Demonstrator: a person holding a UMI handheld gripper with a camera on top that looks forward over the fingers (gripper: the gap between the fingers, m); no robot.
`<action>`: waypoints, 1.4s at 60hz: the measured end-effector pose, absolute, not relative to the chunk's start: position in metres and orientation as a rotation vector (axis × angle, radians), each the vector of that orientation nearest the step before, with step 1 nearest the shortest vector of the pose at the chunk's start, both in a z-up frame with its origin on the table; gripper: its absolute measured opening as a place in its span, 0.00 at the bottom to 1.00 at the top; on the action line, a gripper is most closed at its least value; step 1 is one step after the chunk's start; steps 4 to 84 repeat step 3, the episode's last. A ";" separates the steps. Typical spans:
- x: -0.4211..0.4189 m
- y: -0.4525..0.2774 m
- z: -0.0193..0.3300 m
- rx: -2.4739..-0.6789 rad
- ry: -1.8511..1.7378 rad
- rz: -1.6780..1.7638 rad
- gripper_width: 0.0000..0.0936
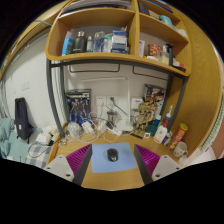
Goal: Arrange mouse
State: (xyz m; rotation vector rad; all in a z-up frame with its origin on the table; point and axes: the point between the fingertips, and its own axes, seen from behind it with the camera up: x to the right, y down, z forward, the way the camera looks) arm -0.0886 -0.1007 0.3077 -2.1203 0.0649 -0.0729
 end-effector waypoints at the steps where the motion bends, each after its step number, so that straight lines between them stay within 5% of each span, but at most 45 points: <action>1: -0.088 -0.102 0.307 -2.120 0.065 -0.076 0.91; 84: -0.087 -0.103 0.306 -2.120 0.065 -0.081 0.91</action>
